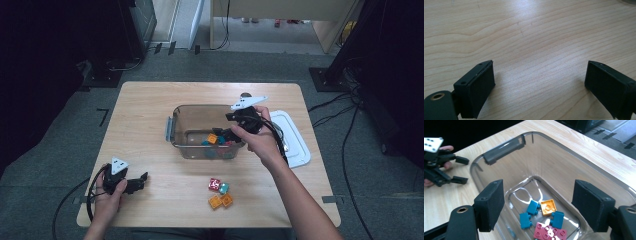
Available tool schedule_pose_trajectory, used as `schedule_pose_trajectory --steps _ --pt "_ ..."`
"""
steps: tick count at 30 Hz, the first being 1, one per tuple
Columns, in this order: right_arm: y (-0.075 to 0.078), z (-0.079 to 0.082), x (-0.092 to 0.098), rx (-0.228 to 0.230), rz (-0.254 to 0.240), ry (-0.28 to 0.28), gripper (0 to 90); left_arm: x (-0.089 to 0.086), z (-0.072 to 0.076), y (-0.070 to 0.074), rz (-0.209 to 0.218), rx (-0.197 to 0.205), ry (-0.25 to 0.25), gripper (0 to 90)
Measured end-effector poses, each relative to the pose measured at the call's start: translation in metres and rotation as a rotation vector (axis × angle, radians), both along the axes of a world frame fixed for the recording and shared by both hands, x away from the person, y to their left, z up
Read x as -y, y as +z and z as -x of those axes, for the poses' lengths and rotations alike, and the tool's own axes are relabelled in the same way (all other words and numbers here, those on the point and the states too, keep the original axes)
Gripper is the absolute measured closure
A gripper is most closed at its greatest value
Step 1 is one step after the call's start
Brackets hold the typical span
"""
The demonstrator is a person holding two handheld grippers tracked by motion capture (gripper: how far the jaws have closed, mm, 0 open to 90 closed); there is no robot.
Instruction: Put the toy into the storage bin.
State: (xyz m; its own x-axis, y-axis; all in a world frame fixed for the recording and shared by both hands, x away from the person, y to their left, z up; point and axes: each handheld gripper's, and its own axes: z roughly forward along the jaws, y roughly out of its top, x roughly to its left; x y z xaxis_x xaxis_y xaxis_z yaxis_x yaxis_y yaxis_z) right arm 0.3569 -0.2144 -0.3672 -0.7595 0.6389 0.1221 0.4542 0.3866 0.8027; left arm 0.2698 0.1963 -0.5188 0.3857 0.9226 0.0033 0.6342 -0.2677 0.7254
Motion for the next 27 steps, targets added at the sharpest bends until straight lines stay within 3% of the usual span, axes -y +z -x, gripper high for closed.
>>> schedule_pose_trajectory --steps 13,27 --pt "0.007 0.039 0.007 0.051 -0.014 0.05 22.2 0.0 0.0 0.0 -0.001 -0.001 0.0 9.1" --pt "-0.007 0.08 0.004 0.085 -0.031 0.096 22.1 0.0 0.0 0.0 0.0 -0.003 -0.001 9.0"
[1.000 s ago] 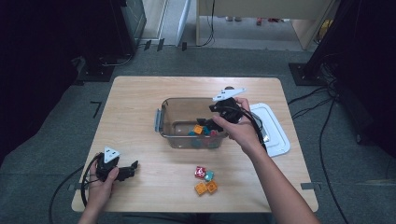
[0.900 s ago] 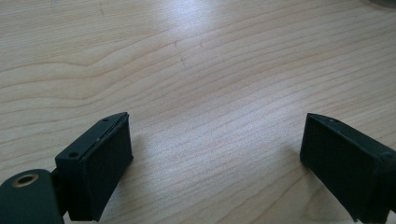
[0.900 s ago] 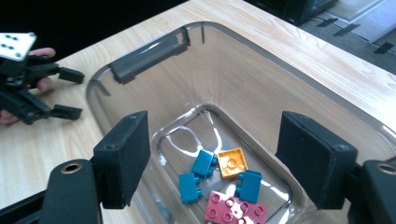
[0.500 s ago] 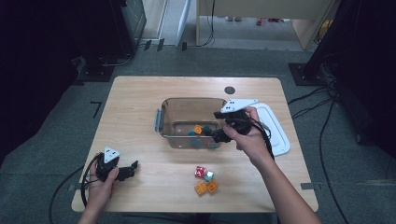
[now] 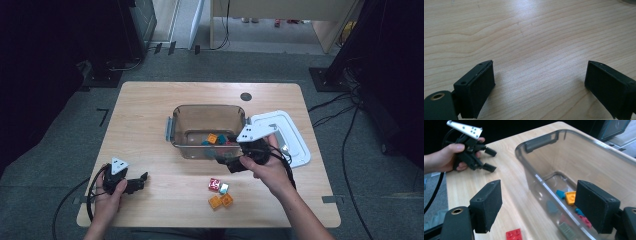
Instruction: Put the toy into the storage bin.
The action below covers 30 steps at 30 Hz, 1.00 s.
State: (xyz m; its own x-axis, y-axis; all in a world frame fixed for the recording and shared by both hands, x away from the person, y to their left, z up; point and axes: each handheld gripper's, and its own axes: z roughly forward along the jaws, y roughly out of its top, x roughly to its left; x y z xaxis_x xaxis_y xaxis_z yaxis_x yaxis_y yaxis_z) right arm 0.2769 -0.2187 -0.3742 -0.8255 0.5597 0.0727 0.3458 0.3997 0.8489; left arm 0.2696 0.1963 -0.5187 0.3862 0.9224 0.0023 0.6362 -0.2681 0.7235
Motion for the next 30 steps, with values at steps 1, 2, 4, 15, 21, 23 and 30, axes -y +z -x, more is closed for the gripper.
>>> schedule_pose_trajectory --steps 1,2,4,15,21,23,30 --pt "-0.002 0.003 0.0 0.002 0.002 0.003 22.2 0.0 0.0 0.0 0.0 0.0 0.0 9.1" --pt "-0.005 0.006 0.0 0.0 0.002 0.004 22.4 0.0 0.0 0.0 0.0 0.0 0.0 9.1" --pt "-0.011 0.011 0.001 -0.007 -0.002 0.015 22.9 0.0 0.0 0.0 -0.001 -0.001 0.0 9.1" --pt "-0.059 0.03 0.007 -0.036 0.031 0.036 30.4 0.0 0.0 0.0 0.0 0.001 0.0 9.1" --pt "-0.086 0.035 0.011 -0.096 0.02 0.028 31.7 0.0 0.0 0.0 -0.001 0.001 0.0 9.1" --pt "-0.093 0.039 0.013 -0.107 0.0 0.025 33.4 0.0 0.0 0.0 -0.001 0.001 0.0 9.1" --pt "-0.119 0.056 0.018 -0.152 -0.002 -0.012 36.2 0.0 0.0 0.0 -0.001 0.001 0.0 9.1"
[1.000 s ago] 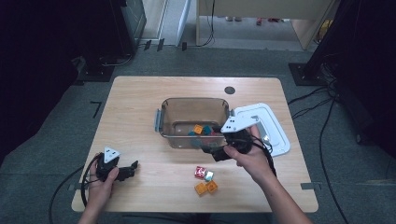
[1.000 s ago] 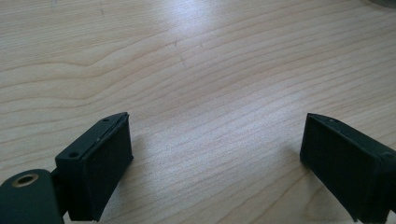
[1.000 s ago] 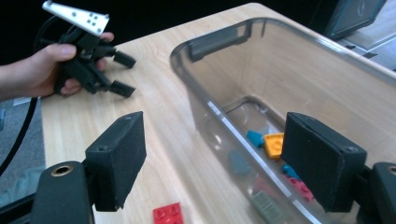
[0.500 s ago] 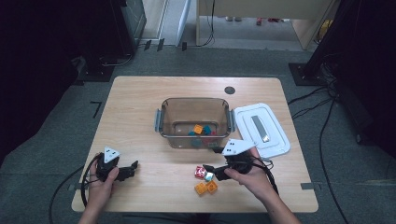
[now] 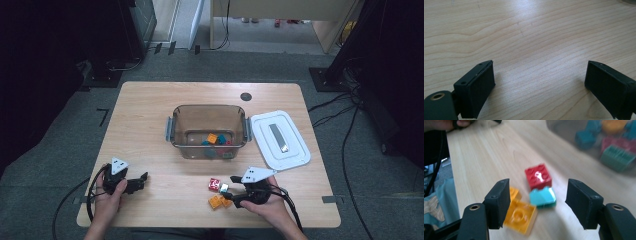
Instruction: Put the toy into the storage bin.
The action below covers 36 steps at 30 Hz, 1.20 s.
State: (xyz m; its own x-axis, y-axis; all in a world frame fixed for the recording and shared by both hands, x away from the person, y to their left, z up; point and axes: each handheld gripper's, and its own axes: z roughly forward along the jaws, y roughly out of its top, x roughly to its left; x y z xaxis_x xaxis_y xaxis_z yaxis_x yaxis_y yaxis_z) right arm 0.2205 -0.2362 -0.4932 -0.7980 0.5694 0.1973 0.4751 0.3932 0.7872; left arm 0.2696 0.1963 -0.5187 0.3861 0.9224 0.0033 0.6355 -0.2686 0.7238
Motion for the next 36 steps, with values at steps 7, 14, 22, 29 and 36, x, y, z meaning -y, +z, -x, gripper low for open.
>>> schedule_pose_trajectory --steps 7,14,22,29,36 --pt "-0.013 0.018 0.0 -0.013 0.016 -0.023 37.9 0.0 0.0 0.0 0.0 0.0 0.0 9.1" --pt "-0.022 0.029 -0.01 0.001 0.059 -0.026 38.4 0.0 0.0 0.0 0.0 0.0 0.0 9.1" --pt "-0.025 0.031 -0.014 -0.001 0.076 -0.015 50.3 0.0 0.0 0.0 0.0 0.0 0.0 9.1" --pt "-0.026 0.03 -0.011 -0.007 0.068 -0.018 66.3 0.0 0.0 0.0 0.0 0.0 0.0 9.1" --pt "-0.024 0.031 -0.008 -0.008 0.067 -0.001 58.2 0.0 0.0 0.0 0.0 0.0 0.0 9.1"
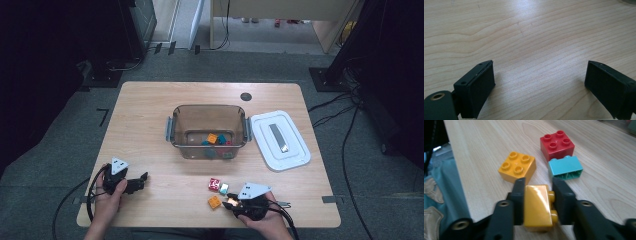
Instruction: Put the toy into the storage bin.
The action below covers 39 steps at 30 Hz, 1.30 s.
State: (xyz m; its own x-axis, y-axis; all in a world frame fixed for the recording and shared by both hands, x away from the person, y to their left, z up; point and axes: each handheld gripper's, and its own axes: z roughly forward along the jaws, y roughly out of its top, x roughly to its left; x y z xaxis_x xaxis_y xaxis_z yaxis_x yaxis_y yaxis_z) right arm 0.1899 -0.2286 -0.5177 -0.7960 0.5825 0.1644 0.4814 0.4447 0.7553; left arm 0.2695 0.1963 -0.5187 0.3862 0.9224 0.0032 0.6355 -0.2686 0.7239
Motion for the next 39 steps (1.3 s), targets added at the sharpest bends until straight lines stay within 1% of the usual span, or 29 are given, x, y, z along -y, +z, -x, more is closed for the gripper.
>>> schedule_pose_trajectory --steps 1,3,5,6,8,11,16,20,24,26,34,39 --pt "0.001 0.001 0.0 -0.001 0.004 -0.001 53.9 0.0 0.0 0.0 0.0 0.0 0.0 9.0" --pt "0.001 0.003 0.002 0.012 0.023 -0.002 53.6 0.0 0.0 0.0 0.0 0.0 0.0 9.1" --pt "0.001 0.004 0.005 0.009 0.025 0.003 53.7 0.0 0.0 0.0 0.0 0.0 0.0 9.1" --pt "0.001 0.005 0.006 0.01 0.023 0.007 54.6 0.0 0.0 0.0 0.0 0.0 0.0 9.1" --pt "0.001 0.006 0.008 0.018 0.034 0.014 58.5 0.0 0.0 0.0 0.0 0.0 0.0 9.1" --pt "-0.001 0.007 0.009 0.03 0.053 0.018 67.0 0.0 0.0 0.0 0.0 0.0 0.0 9.1" --pt "0.0 0.006 0.009 0.027 0.054 0.008 68.1 0.0 0.0 0.0 0.0 0.0 0.0 9.1" --pt "0.006 0.005 0.012 0.038 0.017 -0.002 68.1 0.0 0.0 0.0 0.0 0.0 0.0 9.1" --pt "0.015 0.002 0.018 0.048 -0.026 -0.032 68.2 0.0 0.0 0.0 0.0 0.0 0.0 9.1" --pt "0.02 0.001 0.021 0.056 -0.037 -0.044 68.2 0.0 0.0 0.0 0.0 0.0 0.0 9.1" --pt "0.047 -0.006 0.032 0.079 -0.094 -0.078 68.3 0.0 0.0 0.0 0.0 0.0 0.0 9.1" --pt "0.064 -0.011 0.036 0.097 -0.119 -0.1 68.3 0.0 0.0 0.0 0.0 0.0 0.0 9.1"
